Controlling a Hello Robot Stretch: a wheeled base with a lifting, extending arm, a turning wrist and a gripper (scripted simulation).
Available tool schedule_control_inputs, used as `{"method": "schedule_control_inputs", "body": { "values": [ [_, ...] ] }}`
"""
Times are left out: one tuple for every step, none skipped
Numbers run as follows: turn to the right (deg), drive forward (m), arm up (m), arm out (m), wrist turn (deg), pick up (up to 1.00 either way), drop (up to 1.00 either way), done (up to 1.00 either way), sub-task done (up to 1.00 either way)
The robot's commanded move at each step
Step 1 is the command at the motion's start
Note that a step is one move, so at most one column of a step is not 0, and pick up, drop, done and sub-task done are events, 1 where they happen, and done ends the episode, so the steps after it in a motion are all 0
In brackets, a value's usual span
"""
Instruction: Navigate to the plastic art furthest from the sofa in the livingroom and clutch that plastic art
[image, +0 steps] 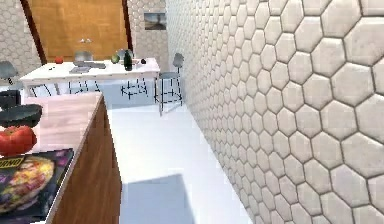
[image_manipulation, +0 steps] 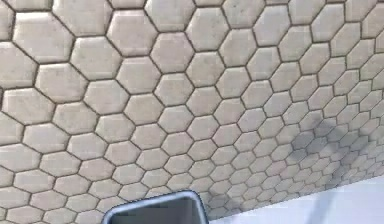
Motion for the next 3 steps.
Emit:
{"method": "schedule_control_inputs", "body": {
  "values": [
    [0.0,0.45,0.0,0.0,0.0,0.0,0.0,0.0,0.0],
    [-6.0,0.0,0.0,0.0,0.0,0.0,0.0,0.0,0.0],
    [0.0,1.0,0.0,0.0,0.0,0.0,0.0,0.0,0.0]
  ]
}}
